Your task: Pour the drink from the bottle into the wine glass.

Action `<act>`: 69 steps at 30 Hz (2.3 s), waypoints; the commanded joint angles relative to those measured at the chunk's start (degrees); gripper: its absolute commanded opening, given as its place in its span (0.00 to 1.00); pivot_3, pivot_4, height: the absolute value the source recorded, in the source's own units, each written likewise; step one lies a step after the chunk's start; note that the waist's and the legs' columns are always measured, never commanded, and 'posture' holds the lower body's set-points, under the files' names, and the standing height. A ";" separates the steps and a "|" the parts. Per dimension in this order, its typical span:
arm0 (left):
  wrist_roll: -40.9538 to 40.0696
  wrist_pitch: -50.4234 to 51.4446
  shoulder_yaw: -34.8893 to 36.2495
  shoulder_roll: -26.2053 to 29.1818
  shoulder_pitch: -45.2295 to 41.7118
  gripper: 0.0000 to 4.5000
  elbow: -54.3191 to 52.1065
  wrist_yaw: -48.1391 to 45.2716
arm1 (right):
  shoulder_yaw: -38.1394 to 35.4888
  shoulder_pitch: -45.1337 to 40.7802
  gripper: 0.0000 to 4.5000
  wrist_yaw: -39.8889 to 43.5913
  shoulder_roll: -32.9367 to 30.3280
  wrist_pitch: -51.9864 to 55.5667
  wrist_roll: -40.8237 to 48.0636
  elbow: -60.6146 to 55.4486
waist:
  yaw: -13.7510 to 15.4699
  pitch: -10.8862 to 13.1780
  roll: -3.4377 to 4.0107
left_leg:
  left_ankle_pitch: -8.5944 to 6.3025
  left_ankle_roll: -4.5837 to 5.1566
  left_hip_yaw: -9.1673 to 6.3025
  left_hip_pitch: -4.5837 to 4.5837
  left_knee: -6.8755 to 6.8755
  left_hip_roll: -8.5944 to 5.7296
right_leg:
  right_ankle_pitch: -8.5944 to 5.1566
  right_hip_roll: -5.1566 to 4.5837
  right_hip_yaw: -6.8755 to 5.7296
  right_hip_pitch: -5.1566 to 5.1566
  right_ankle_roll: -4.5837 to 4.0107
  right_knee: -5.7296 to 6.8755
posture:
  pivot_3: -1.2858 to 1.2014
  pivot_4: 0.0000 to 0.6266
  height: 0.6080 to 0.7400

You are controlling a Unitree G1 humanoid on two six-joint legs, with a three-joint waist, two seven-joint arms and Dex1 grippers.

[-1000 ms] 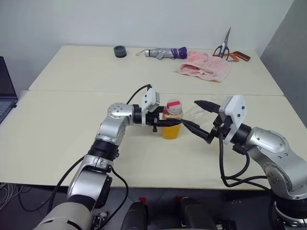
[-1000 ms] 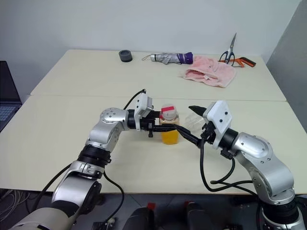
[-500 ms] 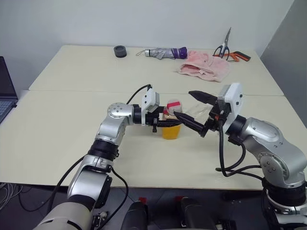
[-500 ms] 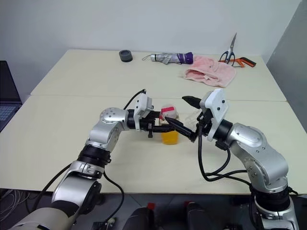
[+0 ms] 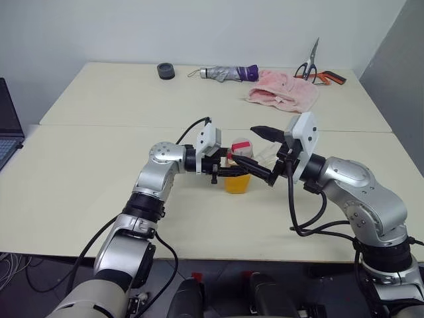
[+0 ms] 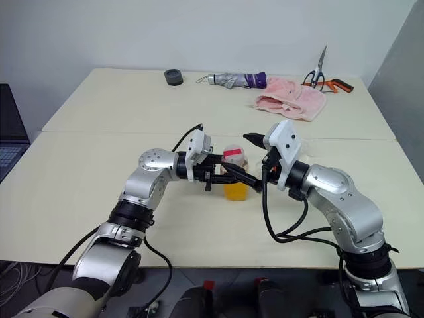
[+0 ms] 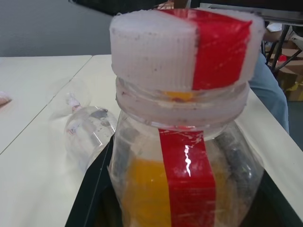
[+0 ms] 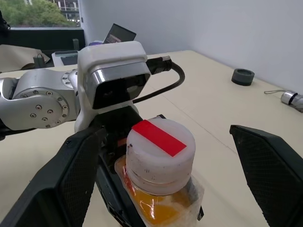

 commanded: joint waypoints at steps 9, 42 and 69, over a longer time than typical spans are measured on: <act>-1.20 -0.31 0.74 -0.01 -1.35 0.40 -3.23 0.10 | -0.02 -1.42 1.00 0.31 0.72 -3.99 -3.19 0.81 | 0.00 0.00 0.00 | 0.00 0.00 0.00 0.00 0.00 0.00 | 0.00 0.00 0.00 0.00 0.00 0.00 | 0.52 0.24 1.00; -1.01 -0.53 0.61 0.11 -1.00 0.40 -3.26 0.90 | 0.36 -1.67 1.00 0.30 3.94 -2.13 -3.02 1.58 | 0.00 0.00 0.00 | 0.00 0.00 0.00 0.00 0.00 0.00 | 0.00 -0.01 0.00 0.00 0.00 0.00 | 0.52 0.24 1.00; -1.11 -0.24 0.58 0.46 -0.25 0.39 -4.15 1.07 | 1.14 -2.28 0.41 0.82 2.84 -5.69 -4.05 1.03 | 0.00 0.00 0.00 | 0.00 0.00 0.00 0.00 0.00 0.00 | 0.00 -0.01 0.00 0.00 0.00 0.00 | 0.52 0.24 1.00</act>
